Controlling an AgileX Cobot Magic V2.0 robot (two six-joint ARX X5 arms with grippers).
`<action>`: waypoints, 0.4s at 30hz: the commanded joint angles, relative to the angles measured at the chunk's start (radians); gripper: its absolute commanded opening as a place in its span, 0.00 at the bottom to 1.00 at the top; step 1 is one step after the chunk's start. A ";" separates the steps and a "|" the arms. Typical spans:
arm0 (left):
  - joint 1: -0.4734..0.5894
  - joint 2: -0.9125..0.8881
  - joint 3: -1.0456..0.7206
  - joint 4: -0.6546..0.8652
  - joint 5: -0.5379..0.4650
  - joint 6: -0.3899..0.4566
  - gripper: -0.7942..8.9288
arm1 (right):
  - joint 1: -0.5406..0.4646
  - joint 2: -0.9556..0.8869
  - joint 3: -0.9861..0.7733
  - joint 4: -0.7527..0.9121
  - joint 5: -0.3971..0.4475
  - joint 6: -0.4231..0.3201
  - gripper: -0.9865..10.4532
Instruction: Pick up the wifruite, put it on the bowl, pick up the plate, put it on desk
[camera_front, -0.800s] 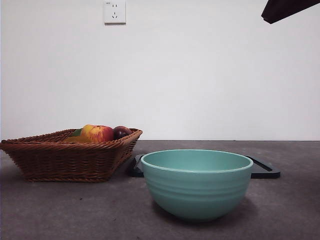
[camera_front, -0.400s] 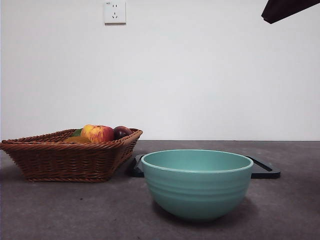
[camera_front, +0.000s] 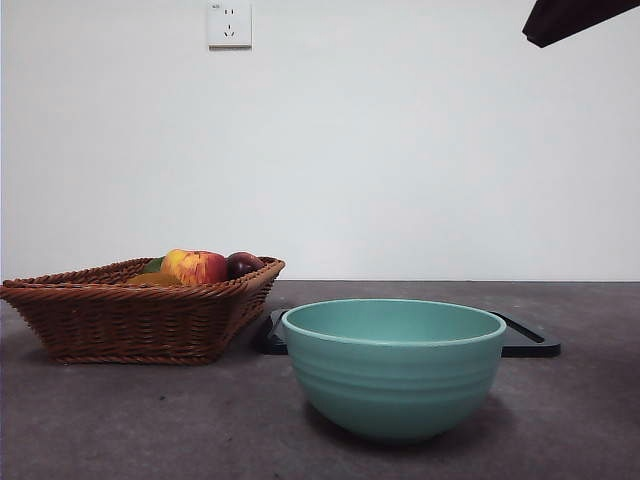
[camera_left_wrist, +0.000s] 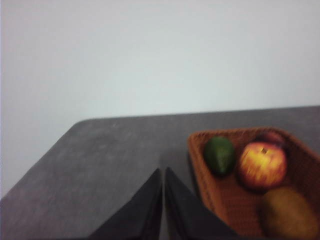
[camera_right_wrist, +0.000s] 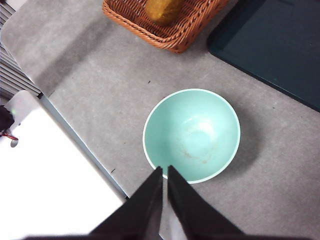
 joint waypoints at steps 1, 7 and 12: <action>0.003 -0.027 -0.026 -0.015 -0.026 0.008 0.09 | 0.007 0.008 0.017 0.010 0.000 -0.009 0.09; 0.010 -0.068 -0.042 -0.143 -0.045 0.008 0.09 | 0.007 0.008 0.017 0.010 0.000 -0.009 0.09; 0.010 -0.099 -0.048 -0.220 -0.046 0.008 0.09 | 0.007 0.008 0.017 0.010 0.000 -0.009 0.09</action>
